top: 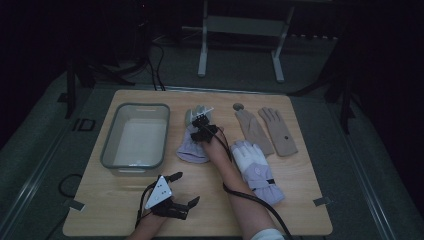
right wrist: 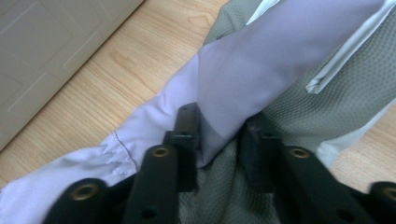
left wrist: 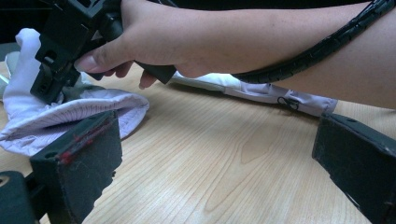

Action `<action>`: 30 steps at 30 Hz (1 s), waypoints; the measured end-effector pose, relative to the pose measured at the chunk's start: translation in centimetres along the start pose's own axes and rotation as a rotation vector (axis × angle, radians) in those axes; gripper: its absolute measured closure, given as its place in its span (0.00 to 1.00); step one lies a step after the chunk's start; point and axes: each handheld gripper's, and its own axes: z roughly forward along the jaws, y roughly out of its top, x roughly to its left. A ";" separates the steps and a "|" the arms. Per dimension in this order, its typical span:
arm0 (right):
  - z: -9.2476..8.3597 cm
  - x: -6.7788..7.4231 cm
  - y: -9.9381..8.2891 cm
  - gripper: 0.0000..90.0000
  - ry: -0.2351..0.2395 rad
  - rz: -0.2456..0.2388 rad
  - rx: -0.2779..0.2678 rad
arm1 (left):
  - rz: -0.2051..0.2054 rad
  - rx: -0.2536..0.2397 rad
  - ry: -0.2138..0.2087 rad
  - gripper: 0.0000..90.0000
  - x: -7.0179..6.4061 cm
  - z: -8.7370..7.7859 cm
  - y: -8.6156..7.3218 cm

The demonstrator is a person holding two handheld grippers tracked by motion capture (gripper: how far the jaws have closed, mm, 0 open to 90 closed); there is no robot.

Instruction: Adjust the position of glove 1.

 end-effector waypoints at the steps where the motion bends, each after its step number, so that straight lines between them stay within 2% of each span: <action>1: -0.4 0.1 0.2 0.87 -0.002 -0.001 0.002 | -0.001 0.000 0.000 0.02 0.0 0.0 0.0; 7: -1.8 -0.5 0.5 0.89 0.008 0.004 -0.016 | -0.001 0.001 -0.003 0.02 0.0 0.0 0.0; 8: -3.2 -1.0 0.6 0.89 0.015 0.003 -0.045 | -0.001 0.001 -0.003 0.02 0.0 0.0 0.0; 10: -3.6 -1.1 0.6 0.89 0.015 -0.007 -0.049 | -0.002 0.001 -0.003 0.02 0.0 0.0 0.0; 11: -4.6 -1.2 0.7 0.89 0.002 -0.055 -0.056 | -0.001 0.001 -0.002 0.02 0.0 0.0 0.0; 12: -4.6 -1.2 0.7 0.89 0.002 -0.055 -0.056 | -0.001 0.001 -0.002 0.02 0.0 0.0 0.0; 15: -6.6 -1.7 0.9 0.89 0.014 -0.064 -0.062 | -0.001 0.002 0.000 0.02 0.0 0.0 0.0; 16: -6.6 -1.7 0.9 0.89 0.014 -0.064 -0.062 | -0.001 0.002 0.000 0.02 0.0 0.0 0.0; 18: -8.4 -1.9 0.6 0.89 0.003 -0.082 -0.081 | -0.002 0.002 0.001 0.02 0.0 0.0 0.0; 21: -10.3 -1.6 -0.1 0.89 0.007 -0.107 -0.105 | -0.001 0.002 0.002 0.02 0.0 0.0 0.0; 23: -10.8 -1.5 -0.3 0.89 0.009 -0.109 -0.113 | 0.000 0.002 0.003 0.02 0.0 0.0 0.0; 25: -12.4 -1.1 -1.1 0.89 0.015 -0.126 -0.140 | -0.001 0.002 0.005 0.02 -0.1 0.0 0.0; 30: -13.6 -0.4 -2.5 0.89 -0.009 -0.135 -0.159 | 0.002 0.001 0.007 0.02 -0.1 0.0 0.0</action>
